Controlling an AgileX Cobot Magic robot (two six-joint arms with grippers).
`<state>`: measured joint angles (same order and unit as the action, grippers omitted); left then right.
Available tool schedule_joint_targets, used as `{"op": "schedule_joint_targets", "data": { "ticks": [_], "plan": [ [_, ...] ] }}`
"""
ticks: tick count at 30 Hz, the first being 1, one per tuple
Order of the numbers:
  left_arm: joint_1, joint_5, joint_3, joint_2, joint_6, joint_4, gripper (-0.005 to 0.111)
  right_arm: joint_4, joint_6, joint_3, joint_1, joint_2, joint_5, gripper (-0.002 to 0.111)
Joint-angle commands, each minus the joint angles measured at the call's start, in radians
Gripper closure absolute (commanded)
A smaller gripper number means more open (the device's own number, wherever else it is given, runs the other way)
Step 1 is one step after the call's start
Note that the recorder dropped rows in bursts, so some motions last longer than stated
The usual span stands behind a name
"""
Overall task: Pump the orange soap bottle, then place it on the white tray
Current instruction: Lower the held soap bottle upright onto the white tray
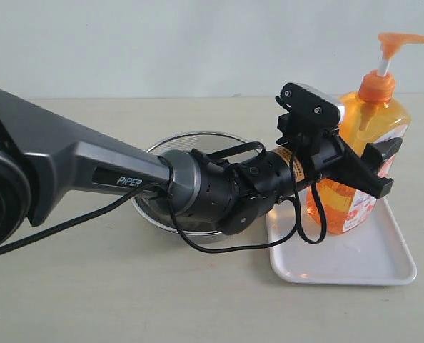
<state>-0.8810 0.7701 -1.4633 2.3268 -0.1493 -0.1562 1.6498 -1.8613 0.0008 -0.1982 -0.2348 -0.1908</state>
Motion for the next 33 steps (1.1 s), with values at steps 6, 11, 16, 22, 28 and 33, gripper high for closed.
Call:
{"op": "schedule_joint_targets", "data": {
  "ticks": [6,11,16,22,28,33],
  "plan": [
    [-0.001,0.074,-0.016,-0.011,0.001,0.013,0.102,0.002,0.002,-0.001,0.0,0.004,-0.004,0.108],
    [-0.001,0.075,-0.016,-0.011,0.001,0.013,0.088,0.002,0.002,-0.001,0.0,0.004,-0.004,0.108],
    [-0.001,0.075,-0.016,-0.011,0.001,0.013,0.051,0.002,0.002,-0.001,0.0,0.004,-0.004,0.108],
    [-0.001,0.06,-0.016,-0.011,0.001,0.052,0.005,0.002,0.002,-0.001,0.0,0.004,-0.004,0.108],
    [-0.001,0.049,-0.016,-0.011,0.011,0.063,-0.003,0.002,0.002,-0.001,0.0,0.004,-0.004,0.108],
    [-0.001,0.044,-0.016,-0.011,0.015,0.063,-0.003,0.002,0.002,-0.001,0.0,0.004,-0.004,0.108]
  ]
}}
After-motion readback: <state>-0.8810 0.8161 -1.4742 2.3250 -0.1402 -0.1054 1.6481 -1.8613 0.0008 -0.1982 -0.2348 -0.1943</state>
